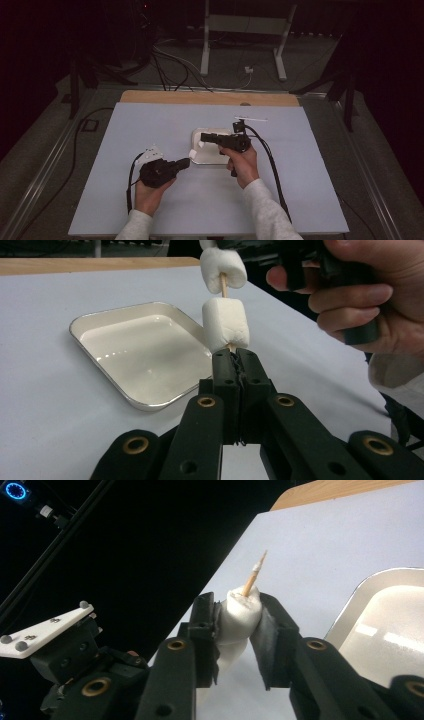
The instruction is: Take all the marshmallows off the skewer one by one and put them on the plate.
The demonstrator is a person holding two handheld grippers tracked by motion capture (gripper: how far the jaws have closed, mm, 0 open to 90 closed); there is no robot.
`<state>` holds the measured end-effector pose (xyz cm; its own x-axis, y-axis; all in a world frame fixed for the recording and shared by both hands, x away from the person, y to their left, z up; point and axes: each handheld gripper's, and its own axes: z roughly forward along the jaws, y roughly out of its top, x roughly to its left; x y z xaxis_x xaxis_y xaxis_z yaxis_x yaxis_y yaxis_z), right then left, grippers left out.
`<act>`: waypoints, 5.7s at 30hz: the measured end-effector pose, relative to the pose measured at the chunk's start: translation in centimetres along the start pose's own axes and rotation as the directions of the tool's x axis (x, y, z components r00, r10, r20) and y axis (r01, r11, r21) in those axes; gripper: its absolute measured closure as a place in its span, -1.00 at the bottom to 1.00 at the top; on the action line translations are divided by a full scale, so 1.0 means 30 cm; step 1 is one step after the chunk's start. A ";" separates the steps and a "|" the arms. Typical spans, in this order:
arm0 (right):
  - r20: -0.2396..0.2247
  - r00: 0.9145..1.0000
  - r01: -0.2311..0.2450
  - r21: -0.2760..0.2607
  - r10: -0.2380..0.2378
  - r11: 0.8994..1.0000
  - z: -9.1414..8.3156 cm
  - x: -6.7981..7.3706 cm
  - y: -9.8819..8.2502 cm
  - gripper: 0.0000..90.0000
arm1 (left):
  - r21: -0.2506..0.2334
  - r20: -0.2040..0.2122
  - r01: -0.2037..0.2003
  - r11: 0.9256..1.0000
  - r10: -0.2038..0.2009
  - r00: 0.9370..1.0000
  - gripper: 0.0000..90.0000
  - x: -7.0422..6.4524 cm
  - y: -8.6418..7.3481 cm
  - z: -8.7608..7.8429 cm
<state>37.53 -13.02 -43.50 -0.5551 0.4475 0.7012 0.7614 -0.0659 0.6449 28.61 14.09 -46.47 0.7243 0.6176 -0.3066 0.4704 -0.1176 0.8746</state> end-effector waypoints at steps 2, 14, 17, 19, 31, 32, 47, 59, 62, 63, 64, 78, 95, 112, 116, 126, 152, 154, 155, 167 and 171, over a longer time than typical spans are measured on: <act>-0.001 1.000 0.002 -0.009 -0.002 1.000 -0.003 0.007 0.000 0.67 | 0.000 -0.002 -0.001 1.000 0.001 1.000 0.99 -0.001 0.000 0.002; -0.010 1.000 0.012 -0.024 -0.012 1.000 0.004 0.024 -0.007 0.72 | 0.072 -0.010 0.004 0.997 -0.003 1.000 0.67 0.002 -0.013 0.041; -0.014 1.000 0.014 -0.018 -0.015 1.000 0.007 0.029 -0.009 0.72 | 0.088 -0.007 -0.005 0.996 0.005 1.000 0.98 0.001 -0.015 0.044; -0.015 1.000 0.019 -0.017 -0.019 1.000 0.007 0.030 -0.010 0.72 | 0.103 -0.029 -0.007 0.995 0.010 1.000 1.00 -0.002 -0.015 0.048; 0.012 0.999 0.033 -0.029 -0.032 0.999 -0.008 0.037 -0.003 0.75 | 0.124 -0.042 -0.008 0.992 0.013 0.999 1.00 0.000 -0.018 0.048; 0.011 1.000 0.017 -0.033 -0.017 0.999 -0.013 0.035 0.000 0.75 | 0.122 -0.041 -0.009 0.992 0.014 0.999 1.00 0.000 -0.019 0.048; 0.034 0.999 0.005 -0.064 -0.003 0.998 -0.032 0.032 0.009 0.78 | 0.149 -0.053 -0.052 0.987 0.061 0.997 1.00 -0.005 -0.025 0.052; 0.051 0.999 0.006 -0.091 -0.001 0.996 -0.053 0.027 0.019 0.81 | 0.152 -0.041 -0.064 0.986 0.071 0.997 1.00 -0.003 -0.030 0.049; 0.057 0.998 0.008 -0.093 -0.003 0.996 -0.056 0.023 0.021 0.82 | 0.155 -0.039 -0.070 0.985 0.076 0.996 1.00 -0.003 -0.031 0.049; 0.061 0.998 0.007 -0.096 -0.002 0.995 -0.057 0.023 0.022 0.83 | 0.156 -0.039 -0.071 0.985 0.078 0.996 1.00 -0.003 -0.031 0.049; 0.059 0.998 0.004 -0.097 0.001 0.995 -0.058 0.022 0.022 0.83 | 0.157 -0.037 -0.072 0.985 0.078 0.996 1.00 -0.003 -0.032 0.049; 0.079 0.997 0.013 -0.102 -0.005 0.995 -0.066 0.014 0.028 0.88 | 0.167 -0.033 -0.082 0.983 0.089 0.996 1.00 0.008 -0.043 0.040; 0.108 0.994 -0.005 -0.213 0.028 0.977 -0.161 -0.013 0.075 0.94 | 0.255 -0.045 -0.094 0.962 0.109 0.993 1.00 0.046 -0.089 0.020; 0.230 0.973 0.013 -0.087 0.007 0.996 -0.109 -0.108 0.052 0.85 | 0.115 -0.017 -0.015 0.993 0.017 1.000 1.00 0.051 -0.055 -0.009; 0.260 0.966 -0.003 -0.037 0.013 0.999 -0.055 -0.140 0.025 0.83 | 0.110 -0.012 -0.017 0.994 0.018 1.000 1.00 0.046 -0.049 -0.006; 0.290 0.956 -0.044 -0.007 0.044 0.999 -0.013 -0.179 -0.006 0.28 | 0.119 -0.009 -0.009 0.993 0.011 1.000 1.00 0.046 -0.053 0.010; 0.346 0.935 -0.077 -0.016 0.078 0.997 -0.008 -0.180 -0.010 -0.69 | 0.192 0.004 -0.002 0.981 0.001 1.000 1.00 0.047 -0.080 0.086; 0.348 0.934 -0.077 -0.016 0.078 0.997 -0.009 -0.180 -0.009 -0.72 | 0.193 0.003 -0.001 0.981 0.000 1.000 1.00 0.047 -0.080 0.087; 0.353 0.932 -0.077 -0.015 0.077 0.997 -0.009 -0.180 -0.009 -0.73 | 0.195 0.004 -0.001 0.981 0.000 1.000 1.00 0.047 -0.080 0.088; 0.327 0.940 -0.099 -0.021 0.101 0.995 -0.015 -0.177 -0.005 -0.76 | 0.264 -0.008 0.002 0.965 0.000 1.000 1.00 0.047 -0.098 0.133; 0.314 0.944 -0.101 -0.011 0.099 0.995 -0.016 -0.176 -0.007 -0.76 | 0.281 -0.015 0.007 0.960 -0.003 1.000 1.00 0.050 -0.101 0.140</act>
<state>40.14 -15.81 -47.18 -0.3433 0.6960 0.6307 0.8097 -0.1209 0.5742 30.38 12.10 -51.16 0.7155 0.6292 -0.3036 0.5980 -0.3267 0.7319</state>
